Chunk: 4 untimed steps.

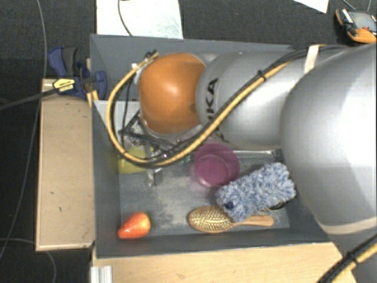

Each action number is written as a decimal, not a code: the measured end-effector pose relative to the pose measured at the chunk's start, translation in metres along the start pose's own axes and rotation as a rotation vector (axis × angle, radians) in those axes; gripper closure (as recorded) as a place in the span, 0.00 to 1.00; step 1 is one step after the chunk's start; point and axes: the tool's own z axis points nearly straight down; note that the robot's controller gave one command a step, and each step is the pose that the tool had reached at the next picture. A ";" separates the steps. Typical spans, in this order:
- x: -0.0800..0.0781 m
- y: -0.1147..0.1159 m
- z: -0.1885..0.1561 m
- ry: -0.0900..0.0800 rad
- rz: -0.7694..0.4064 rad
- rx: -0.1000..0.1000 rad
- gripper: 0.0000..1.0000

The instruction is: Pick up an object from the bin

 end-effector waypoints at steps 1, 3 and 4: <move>-0.010 -0.008 0.058 -0.013 0.373 0.000 0.00; -0.006 -0.012 0.054 -0.034 0.279 -0.001 0.00; 0.007 -0.012 0.073 -0.035 -0.010 0.007 0.00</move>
Offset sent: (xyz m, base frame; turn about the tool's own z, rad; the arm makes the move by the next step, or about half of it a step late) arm -0.0079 -0.0076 -0.0764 -0.1163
